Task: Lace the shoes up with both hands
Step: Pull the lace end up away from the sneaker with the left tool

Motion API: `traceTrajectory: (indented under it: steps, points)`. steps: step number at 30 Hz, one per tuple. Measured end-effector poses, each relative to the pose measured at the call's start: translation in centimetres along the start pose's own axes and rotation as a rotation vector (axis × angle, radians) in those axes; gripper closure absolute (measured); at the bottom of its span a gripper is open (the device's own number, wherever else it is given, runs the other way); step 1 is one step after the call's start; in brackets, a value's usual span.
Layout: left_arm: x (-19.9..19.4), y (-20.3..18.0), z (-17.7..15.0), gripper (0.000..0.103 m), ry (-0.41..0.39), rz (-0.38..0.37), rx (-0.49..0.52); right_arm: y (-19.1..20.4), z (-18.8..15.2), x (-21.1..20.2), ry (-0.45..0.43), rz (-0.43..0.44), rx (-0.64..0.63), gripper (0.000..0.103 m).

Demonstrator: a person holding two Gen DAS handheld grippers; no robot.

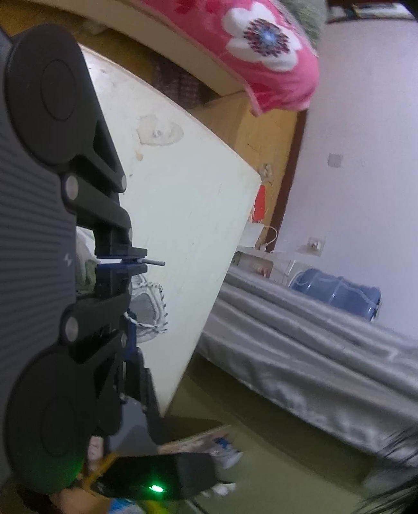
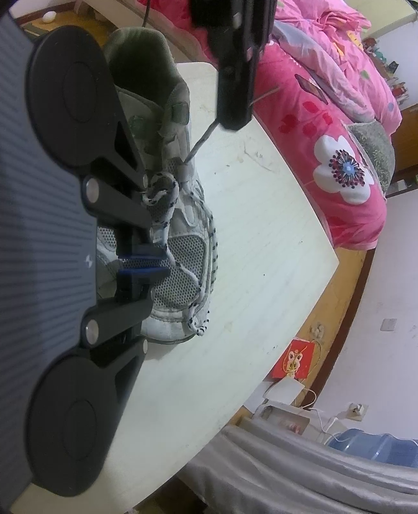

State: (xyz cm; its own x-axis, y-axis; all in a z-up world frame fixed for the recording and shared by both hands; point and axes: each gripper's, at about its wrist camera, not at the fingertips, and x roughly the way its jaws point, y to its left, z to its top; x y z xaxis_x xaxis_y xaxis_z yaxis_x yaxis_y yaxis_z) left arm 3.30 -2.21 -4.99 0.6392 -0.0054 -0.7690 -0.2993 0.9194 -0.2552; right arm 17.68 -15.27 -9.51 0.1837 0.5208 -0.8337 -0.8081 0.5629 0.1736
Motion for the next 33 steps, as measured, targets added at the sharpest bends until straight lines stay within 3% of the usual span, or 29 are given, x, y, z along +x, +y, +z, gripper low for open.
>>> traceTrajectory:
  steps: [8, 15, 25, 30, 33]
  points:
    - [-3.9, 3.7, 1.2, 0.1, -0.063, 0.005, -0.146, 0.4, -0.1, 0.1, 0.004, -0.012, -0.018, 0.099]
    - [-7.8, 5.5, 2.0, 0.1, -0.091, 0.061, -0.115, 0.4, -0.2, 0.1, 0.005, -0.013, -0.03, 0.099]
    - [-13.0, 8.4, 4.4, 0.1, -0.167, 0.174, -0.146, 0.3, -0.1, 0.1, 0.013, -0.003, -0.046, 0.099]
    - [-15.2, 8.6, 5.4, 0.1, -0.169, 0.192, -0.127, 0.1, 0.0, 0.1, 0.016, 0.013, -0.046, 0.099]
    - [-16.8, 9.0, 6.1, 0.1, -0.215, 0.234, -0.13, 0.2, 0.1, 0.2, 0.024, 0.014, -0.056, 0.099]
